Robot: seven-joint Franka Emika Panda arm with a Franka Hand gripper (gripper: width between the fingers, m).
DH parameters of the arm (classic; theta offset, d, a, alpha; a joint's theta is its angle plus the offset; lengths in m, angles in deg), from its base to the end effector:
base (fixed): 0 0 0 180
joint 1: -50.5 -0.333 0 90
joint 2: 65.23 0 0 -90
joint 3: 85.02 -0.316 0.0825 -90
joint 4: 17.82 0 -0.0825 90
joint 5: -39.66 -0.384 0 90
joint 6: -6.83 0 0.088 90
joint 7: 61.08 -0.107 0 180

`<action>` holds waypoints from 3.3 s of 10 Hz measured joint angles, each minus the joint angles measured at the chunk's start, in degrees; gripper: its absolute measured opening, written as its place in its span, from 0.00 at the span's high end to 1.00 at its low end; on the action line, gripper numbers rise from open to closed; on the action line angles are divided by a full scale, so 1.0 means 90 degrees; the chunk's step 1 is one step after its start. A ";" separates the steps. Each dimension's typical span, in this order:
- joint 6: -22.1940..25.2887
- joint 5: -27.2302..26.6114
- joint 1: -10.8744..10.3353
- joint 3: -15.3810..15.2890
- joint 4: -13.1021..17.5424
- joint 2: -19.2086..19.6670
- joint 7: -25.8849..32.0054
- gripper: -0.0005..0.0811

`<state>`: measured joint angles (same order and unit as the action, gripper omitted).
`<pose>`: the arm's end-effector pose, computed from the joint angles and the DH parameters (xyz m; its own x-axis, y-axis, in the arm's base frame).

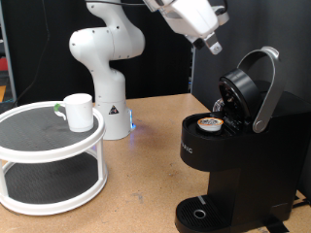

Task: Make a cup of coffee with the keurig machine

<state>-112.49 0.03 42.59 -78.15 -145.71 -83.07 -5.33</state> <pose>0.4784 0.0365 0.5244 0.7049 0.4582 0.5415 0.6763 -0.6645 -0.3180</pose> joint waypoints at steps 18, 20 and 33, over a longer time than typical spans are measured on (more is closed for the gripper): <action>-0.1245 -0.0415 -0.0390 -0.1548 0.0303 0.0341 -0.0936 0.97; -0.1372 -0.0379 -0.0390 -0.1616 0.0301 0.0443 -0.0957 0.99; -0.0261 0.0798 0.0199 -0.0920 0.0150 0.0216 0.0099 0.98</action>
<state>-114.83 7.22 44.38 -86.43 -144.36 -81.12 -4.44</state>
